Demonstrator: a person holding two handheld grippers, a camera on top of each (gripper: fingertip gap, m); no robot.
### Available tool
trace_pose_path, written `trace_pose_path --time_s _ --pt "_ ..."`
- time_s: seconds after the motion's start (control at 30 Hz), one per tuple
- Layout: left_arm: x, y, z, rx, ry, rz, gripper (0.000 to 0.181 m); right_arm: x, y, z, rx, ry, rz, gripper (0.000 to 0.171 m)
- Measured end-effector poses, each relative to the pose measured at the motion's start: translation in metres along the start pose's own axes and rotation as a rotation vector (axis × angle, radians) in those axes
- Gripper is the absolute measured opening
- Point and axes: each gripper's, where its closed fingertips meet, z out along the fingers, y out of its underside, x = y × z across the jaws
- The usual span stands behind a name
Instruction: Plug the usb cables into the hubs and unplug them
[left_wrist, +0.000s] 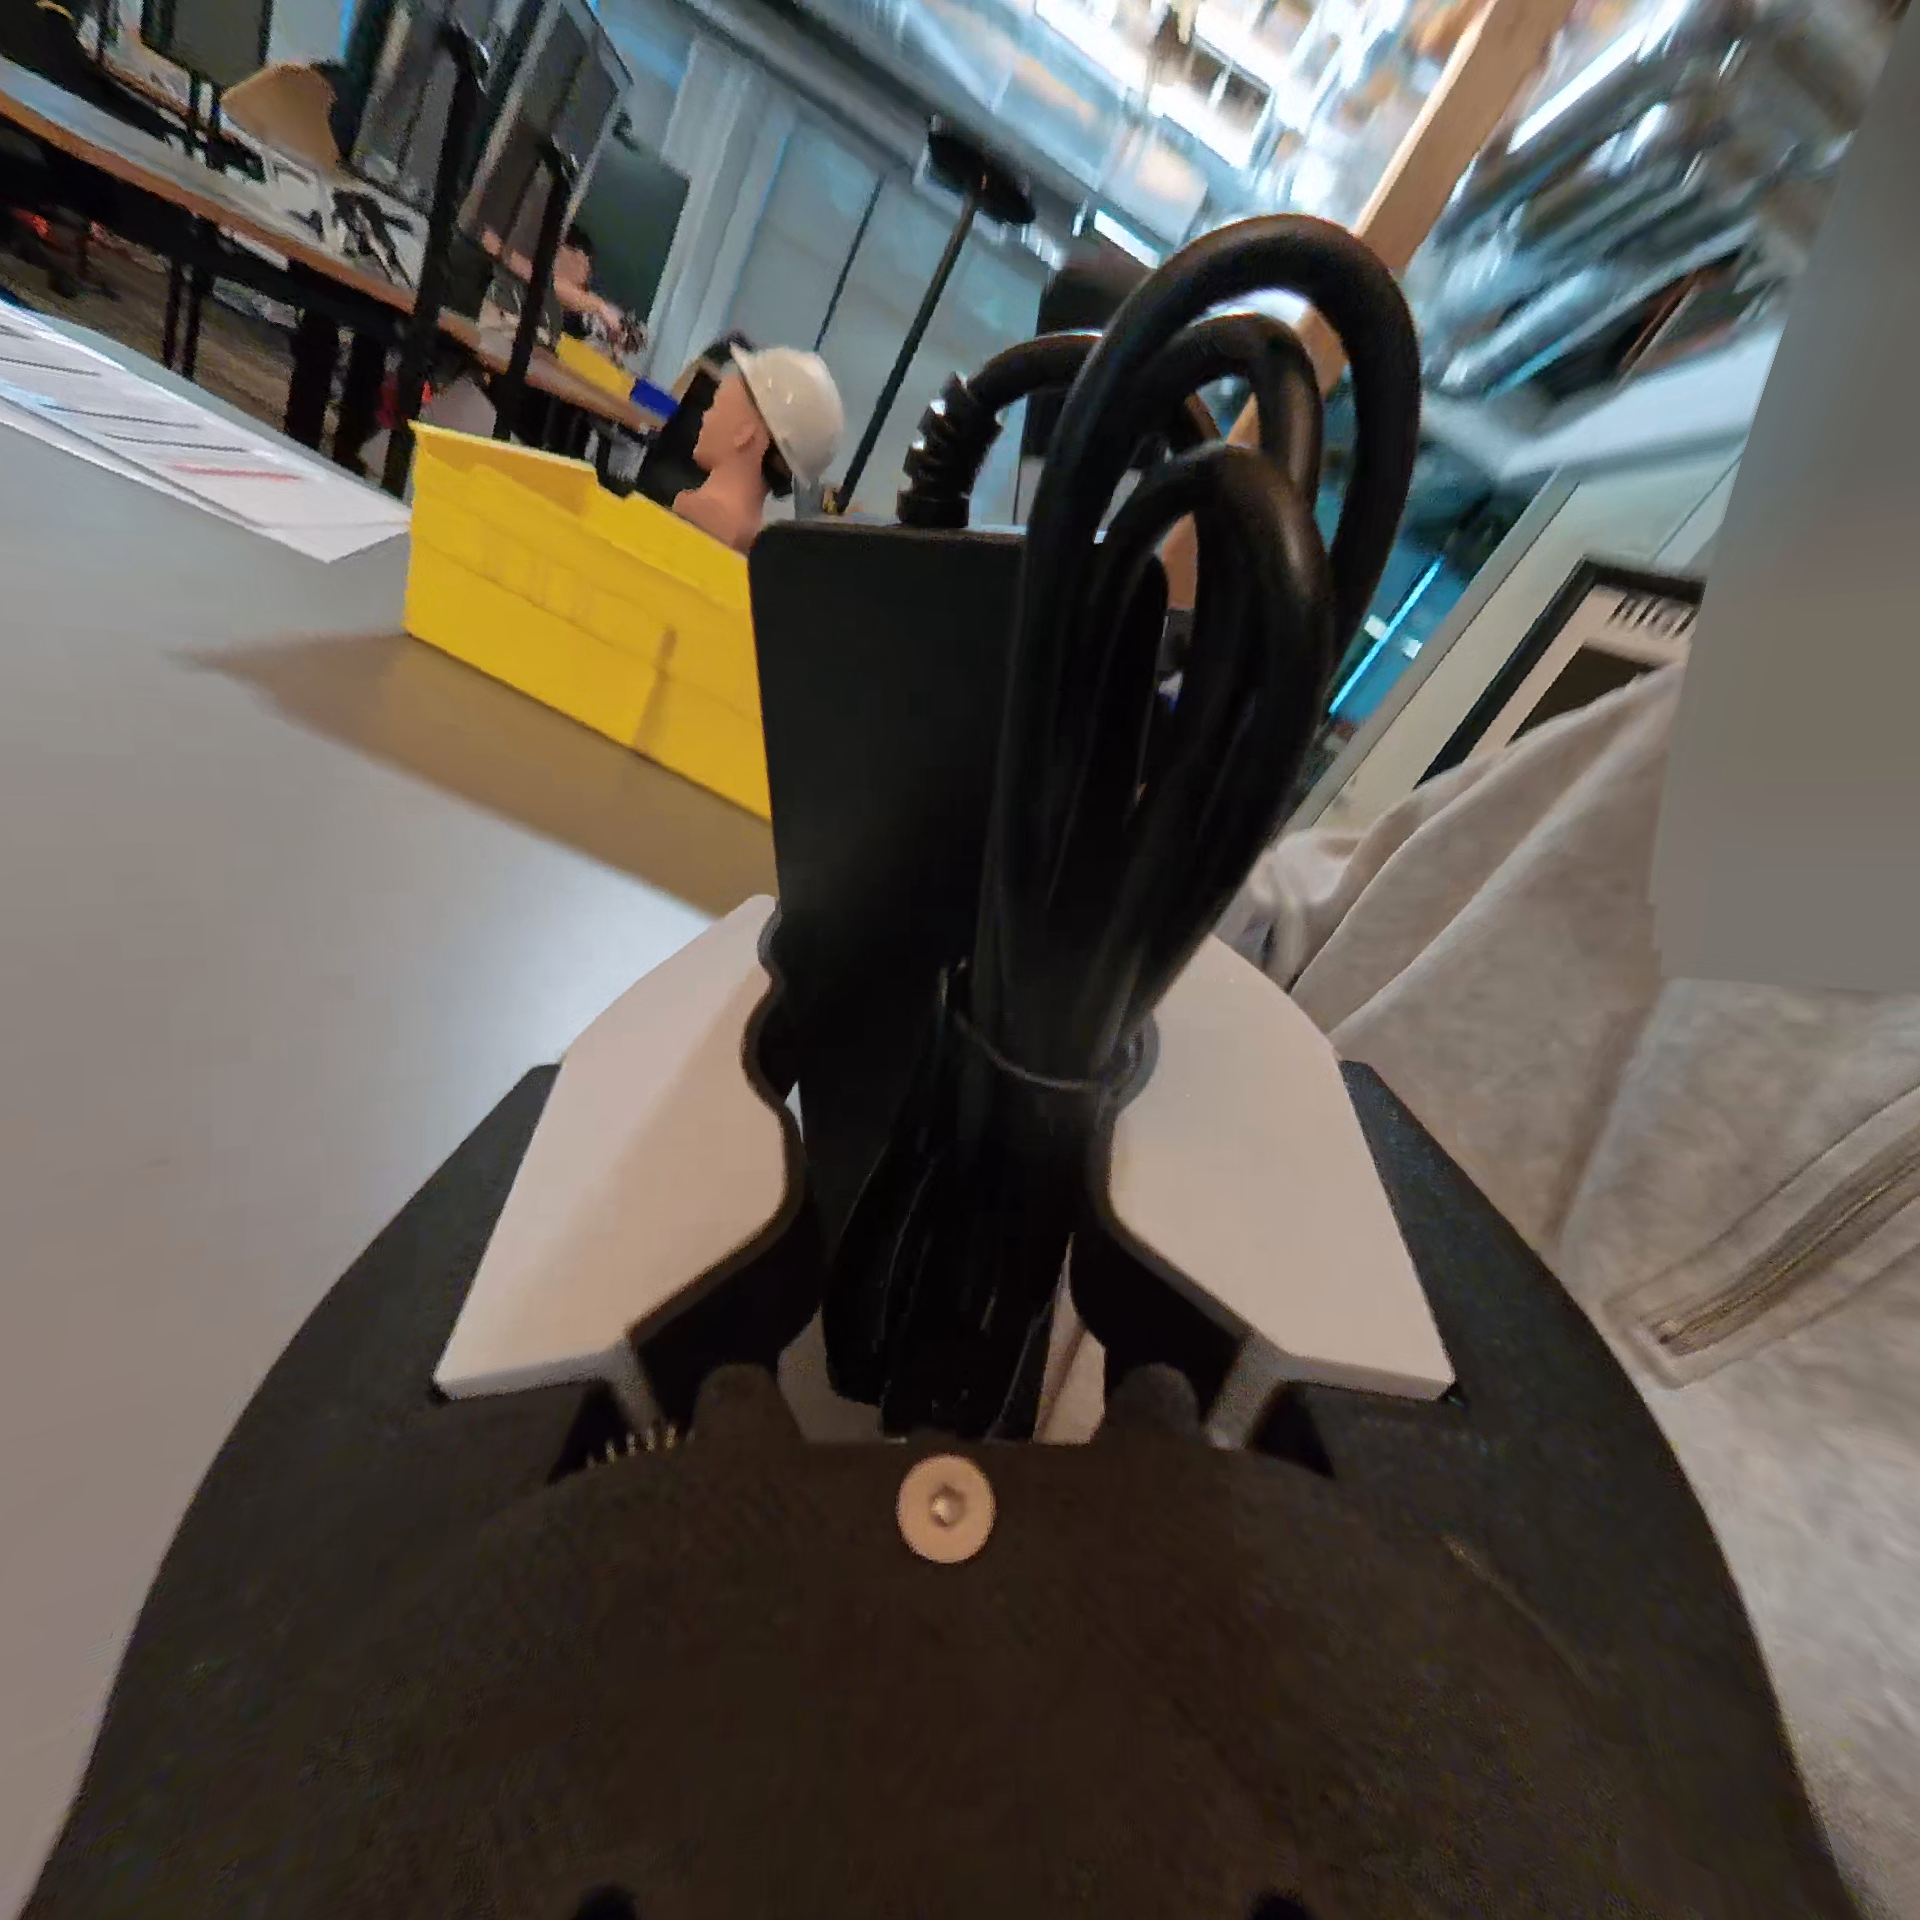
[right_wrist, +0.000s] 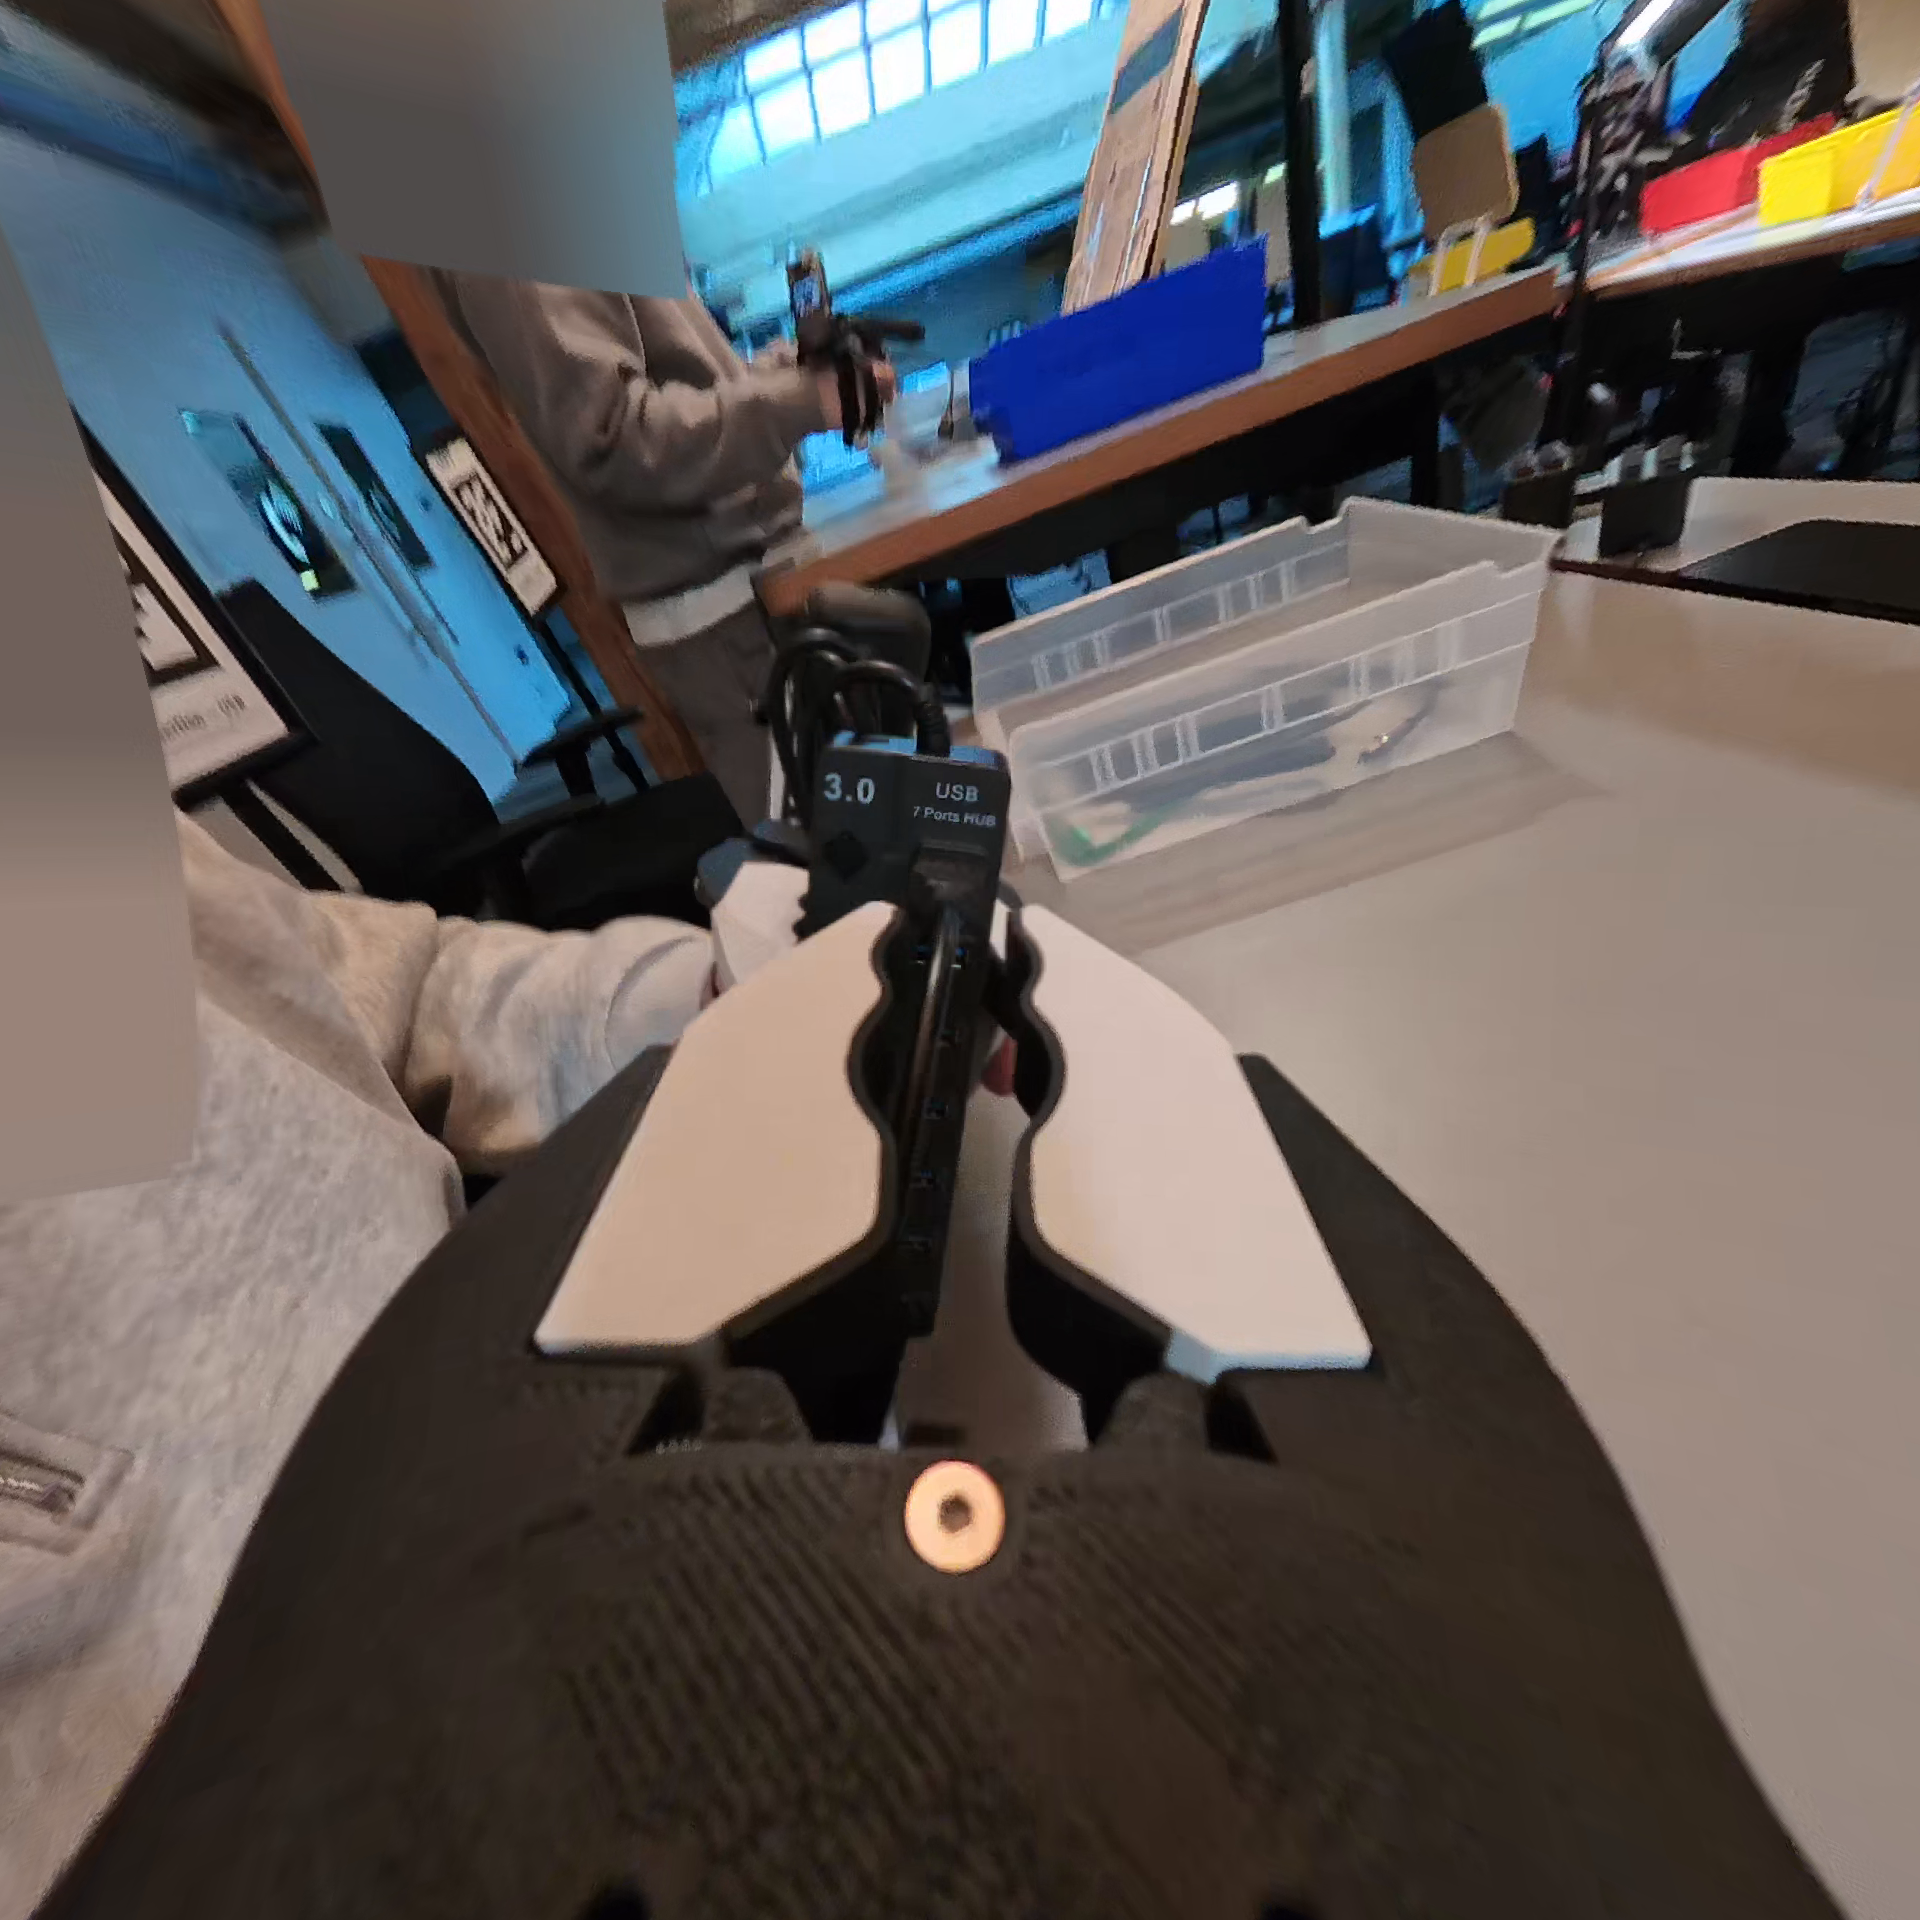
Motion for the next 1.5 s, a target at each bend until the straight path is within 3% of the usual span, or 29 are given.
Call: trace_pose_path --time_s 0.13,0.37,0.7,1.03,1.2,1.37,1.5 --pt "-0.011 -0.019 -0.018 0.127 0.004 -0.09 0.058 0.018 -0.017 -0.015 0.137 0.021 0.121 0.02" --pt "-0.024 -0.038 -0.037 0.257 -0.004 -0.161 0.058 0.049 -0.015 -0.03 0.209 0.087 0.211 0.02" --pt "-0.024 -0.035 -0.046 0.256 -0.073 -0.117 0.058 0.094 0.016 -0.026 0.105 0.226 0.218 0.018" --pt "-0.015 -0.033 -0.083 0.307 -0.203 -0.063 0.058 0.086 0.046 0.036 -0.116 0.164 0.032 0.018" --pt "-0.007 -0.028 -0.101 0.327 -0.235 -0.059 0.058 0.081 0.044 0.084 -0.175 0.103 -0.026 0.021" --pt "0.011 -0.029 -0.11 0.337 -0.25 -0.011 0.058 0.07 0.052 0.156 -0.314 -0.009 -0.052 0.047" --pt "0.027 -0.029 -0.113 0.364 -0.212 0.0 0.058 0.05 0.058 0.212 -0.385 -0.086 -0.219 0.055"
